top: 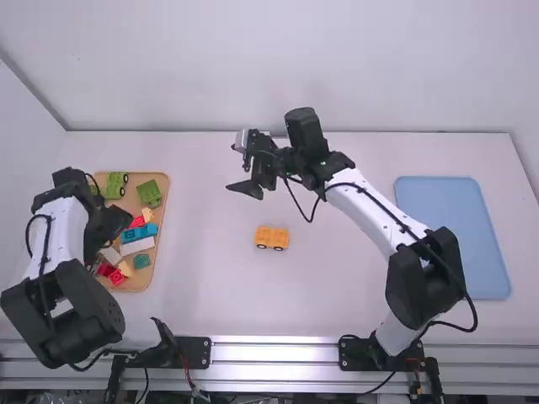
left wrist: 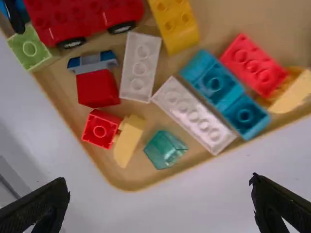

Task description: Assemble lego blocks to make yellow taxi

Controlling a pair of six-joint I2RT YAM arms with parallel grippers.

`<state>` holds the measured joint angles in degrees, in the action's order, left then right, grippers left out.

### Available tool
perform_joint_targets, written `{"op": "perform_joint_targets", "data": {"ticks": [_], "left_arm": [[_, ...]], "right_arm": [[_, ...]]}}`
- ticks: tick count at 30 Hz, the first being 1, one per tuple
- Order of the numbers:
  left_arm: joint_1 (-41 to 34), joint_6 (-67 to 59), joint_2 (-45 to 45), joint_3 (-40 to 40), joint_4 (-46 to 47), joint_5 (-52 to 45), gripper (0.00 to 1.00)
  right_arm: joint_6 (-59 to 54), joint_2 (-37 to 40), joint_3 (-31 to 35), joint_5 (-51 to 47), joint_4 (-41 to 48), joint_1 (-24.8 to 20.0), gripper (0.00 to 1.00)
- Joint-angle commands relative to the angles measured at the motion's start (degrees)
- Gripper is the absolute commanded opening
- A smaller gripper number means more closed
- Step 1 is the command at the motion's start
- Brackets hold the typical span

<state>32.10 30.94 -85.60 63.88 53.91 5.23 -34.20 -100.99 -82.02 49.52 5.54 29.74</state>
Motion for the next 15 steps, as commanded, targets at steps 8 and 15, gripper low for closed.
{"op": "perform_joint_targets", "data": {"ticks": [8,15], "left_arm": [[0.17,-7.30,0.66,-10.62,-4.31,1.49,0.99],[0.24,-8.35,0.66,-16.44,-14.05,1.77,0.46]], "right_arm": [[-0.57,-0.76,-1.68,0.11,2.58,-1.22,0.98],[-0.57,-0.76,-1.66,0.15,2.82,-1.18,0.99]]}}
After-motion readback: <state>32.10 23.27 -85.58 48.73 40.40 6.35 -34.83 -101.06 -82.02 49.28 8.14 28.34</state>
